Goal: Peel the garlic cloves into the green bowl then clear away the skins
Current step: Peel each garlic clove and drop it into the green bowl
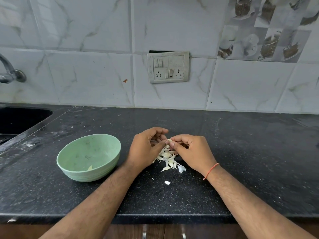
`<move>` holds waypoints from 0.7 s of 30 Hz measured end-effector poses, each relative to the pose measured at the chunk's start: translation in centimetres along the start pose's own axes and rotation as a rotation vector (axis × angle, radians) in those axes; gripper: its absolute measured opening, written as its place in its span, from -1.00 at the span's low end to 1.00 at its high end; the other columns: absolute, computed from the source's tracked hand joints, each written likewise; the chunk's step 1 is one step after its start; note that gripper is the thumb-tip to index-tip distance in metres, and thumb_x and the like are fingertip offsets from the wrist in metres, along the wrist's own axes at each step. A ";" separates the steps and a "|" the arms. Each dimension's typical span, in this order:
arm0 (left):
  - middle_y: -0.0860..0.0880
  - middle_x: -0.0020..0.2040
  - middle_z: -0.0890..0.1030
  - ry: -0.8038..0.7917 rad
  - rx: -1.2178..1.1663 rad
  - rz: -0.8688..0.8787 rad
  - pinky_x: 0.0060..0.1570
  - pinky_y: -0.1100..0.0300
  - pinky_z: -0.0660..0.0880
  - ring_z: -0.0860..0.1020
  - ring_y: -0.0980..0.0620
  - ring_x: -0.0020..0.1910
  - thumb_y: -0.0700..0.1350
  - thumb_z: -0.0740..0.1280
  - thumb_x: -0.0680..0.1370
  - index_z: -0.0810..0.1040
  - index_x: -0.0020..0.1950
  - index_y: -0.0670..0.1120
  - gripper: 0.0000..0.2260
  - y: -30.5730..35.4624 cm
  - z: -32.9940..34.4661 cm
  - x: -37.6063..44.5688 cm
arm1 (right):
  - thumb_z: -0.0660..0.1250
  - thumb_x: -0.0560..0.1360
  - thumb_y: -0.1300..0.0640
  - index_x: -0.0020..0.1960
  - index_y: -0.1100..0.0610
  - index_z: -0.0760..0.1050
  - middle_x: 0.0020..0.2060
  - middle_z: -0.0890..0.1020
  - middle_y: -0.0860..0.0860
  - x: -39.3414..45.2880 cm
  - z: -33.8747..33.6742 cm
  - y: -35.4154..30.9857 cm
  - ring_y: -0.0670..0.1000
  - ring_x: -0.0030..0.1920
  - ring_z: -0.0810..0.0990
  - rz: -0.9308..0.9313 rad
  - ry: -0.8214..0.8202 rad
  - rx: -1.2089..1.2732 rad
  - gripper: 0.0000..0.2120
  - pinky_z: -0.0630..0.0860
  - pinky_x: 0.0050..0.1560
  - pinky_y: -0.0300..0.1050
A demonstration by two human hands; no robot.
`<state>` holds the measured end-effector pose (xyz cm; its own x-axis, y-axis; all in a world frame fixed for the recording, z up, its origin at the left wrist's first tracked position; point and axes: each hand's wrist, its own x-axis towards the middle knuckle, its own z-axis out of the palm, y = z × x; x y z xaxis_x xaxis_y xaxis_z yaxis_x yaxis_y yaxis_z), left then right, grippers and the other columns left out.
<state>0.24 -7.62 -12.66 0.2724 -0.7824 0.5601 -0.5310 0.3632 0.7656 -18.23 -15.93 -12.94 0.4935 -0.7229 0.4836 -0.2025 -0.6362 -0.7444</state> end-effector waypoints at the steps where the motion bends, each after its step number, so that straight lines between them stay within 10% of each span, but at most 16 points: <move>1: 0.09 -0.07 0.73 -0.001 0.006 0.003 -0.01 0.26 0.65 0.70 0.14 -0.06 -0.19 0.58 0.54 0.71 0.24 -0.01 -0.71 0.1 0.0 0.0 | 0.51 0.60 0.09 0.13 0.01 0.76 -0.13 0.78 -0.13 0.0 0.0 0.0 -0.12 -0.11 0.77 -0.020 0.009 -0.028 -0.87 0.74 -0.06 0.04; 21: 0.10 -0.10 0.67 -0.087 0.039 0.046 -0.01 0.32 0.57 0.66 0.15 -0.08 -0.20 0.47 0.62 0.64 0.33 -0.01 -0.71 -0.3 0.3 0.0 | 0.52 0.59 0.05 0.10 -0.03 0.77 -0.15 0.77 -0.20 -0.2 0.4 -0.8 -0.22 -0.15 0.72 -0.181 0.123 -0.259 -0.89 0.68 -0.08 -0.13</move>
<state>0.16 -7.85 -12.99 0.1769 -0.8070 0.5635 -0.5730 0.3810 0.7256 -17.80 -15.17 -12.65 0.4387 -0.6089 0.6608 -0.3372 -0.7932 -0.5071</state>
